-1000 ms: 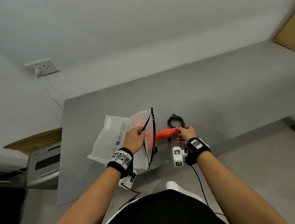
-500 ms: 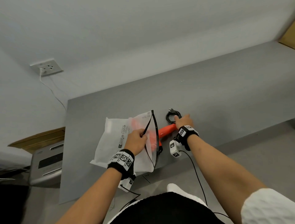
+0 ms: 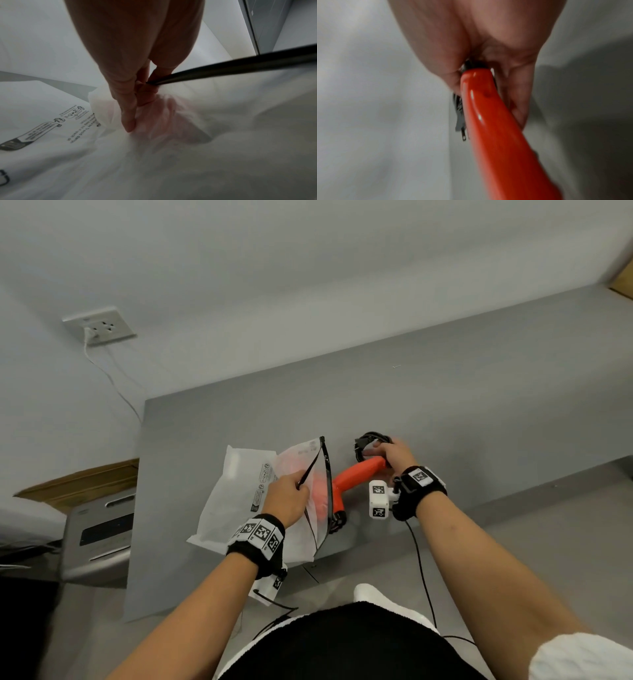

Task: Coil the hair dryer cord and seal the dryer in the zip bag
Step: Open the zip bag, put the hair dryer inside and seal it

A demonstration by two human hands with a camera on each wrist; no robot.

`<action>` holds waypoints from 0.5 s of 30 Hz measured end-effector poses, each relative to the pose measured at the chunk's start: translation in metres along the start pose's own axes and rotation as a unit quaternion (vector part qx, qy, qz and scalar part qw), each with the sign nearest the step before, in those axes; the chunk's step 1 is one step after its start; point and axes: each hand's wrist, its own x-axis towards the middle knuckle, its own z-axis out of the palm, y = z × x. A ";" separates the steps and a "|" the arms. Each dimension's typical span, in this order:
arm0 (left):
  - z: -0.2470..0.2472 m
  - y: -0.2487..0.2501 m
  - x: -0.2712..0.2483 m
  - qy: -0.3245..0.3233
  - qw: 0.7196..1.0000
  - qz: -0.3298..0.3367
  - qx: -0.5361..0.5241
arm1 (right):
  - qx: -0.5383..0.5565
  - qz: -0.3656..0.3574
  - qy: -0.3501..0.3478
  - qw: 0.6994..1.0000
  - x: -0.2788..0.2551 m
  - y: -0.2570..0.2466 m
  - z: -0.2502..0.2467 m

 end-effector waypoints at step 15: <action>-0.018 -0.017 0.003 0.084 0.995 -0.033 -0.031 | 0.057 -0.053 -0.098 0.992 -0.070 0.002 0.002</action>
